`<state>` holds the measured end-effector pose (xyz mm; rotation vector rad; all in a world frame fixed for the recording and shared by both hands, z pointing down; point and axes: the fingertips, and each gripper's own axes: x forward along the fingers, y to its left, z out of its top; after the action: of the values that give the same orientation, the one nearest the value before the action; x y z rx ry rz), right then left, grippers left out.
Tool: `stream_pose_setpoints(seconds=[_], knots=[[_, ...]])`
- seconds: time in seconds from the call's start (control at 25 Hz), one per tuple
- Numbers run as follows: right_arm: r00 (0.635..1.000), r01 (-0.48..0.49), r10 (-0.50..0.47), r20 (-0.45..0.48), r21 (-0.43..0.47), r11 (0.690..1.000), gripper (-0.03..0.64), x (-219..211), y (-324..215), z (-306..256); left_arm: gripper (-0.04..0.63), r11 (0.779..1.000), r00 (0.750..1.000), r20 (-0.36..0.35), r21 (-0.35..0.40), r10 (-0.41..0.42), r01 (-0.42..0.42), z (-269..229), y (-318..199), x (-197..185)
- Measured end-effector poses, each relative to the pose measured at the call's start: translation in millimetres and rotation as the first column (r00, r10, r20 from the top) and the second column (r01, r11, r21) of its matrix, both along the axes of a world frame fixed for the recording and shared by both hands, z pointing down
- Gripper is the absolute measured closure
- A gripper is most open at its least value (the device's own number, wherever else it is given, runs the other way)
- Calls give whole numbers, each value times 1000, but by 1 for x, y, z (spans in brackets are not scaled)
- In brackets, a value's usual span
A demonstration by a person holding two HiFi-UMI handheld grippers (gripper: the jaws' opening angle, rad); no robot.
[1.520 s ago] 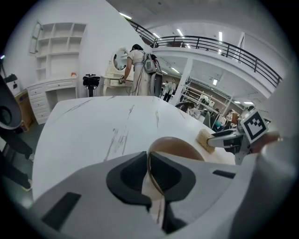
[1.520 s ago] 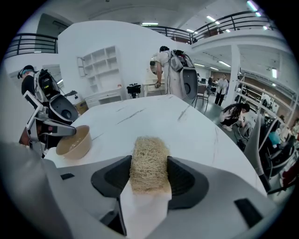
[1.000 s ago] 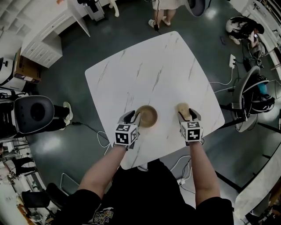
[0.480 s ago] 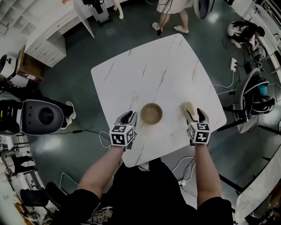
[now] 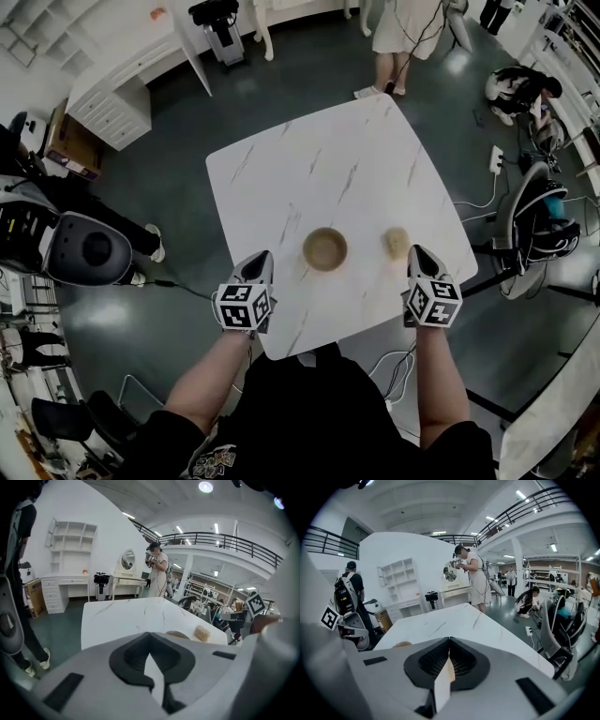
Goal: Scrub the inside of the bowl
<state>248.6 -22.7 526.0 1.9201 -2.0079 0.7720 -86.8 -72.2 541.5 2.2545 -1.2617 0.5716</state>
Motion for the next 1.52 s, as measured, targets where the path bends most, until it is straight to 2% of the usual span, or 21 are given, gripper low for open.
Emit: stream_pose_setpoints(seconds=[0.24,0.4,0.64,0.88,1.2,1.52], knots=[[995,-2,-2,98,40,999,594,-36,17,-30,589,999,996,-81,-13,32,-33,-31,21,-2],[980,-23,10,199,67,998,594,-76,40,-48,589,993,987,-119,-28,111,-115,-48,40,-3],[971,-26,10,240,67,997,594,-143,88,-59,589,969,962,-160,-76,223,-237,-56,80,-10],[973,-37,24,231,51,998,594,-196,130,-58,589,930,922,-206,-101,328,-353,-55,107,-18],[976,-52,39,216,54,997,595,-245,159,-64,589,875,866,-245,-110,436,-471,-52,134,-23],[984,52,-63,169,69,996,595,-282,166,-67,589,856,839,-289,-103,462,-507,-59,155,-22]])
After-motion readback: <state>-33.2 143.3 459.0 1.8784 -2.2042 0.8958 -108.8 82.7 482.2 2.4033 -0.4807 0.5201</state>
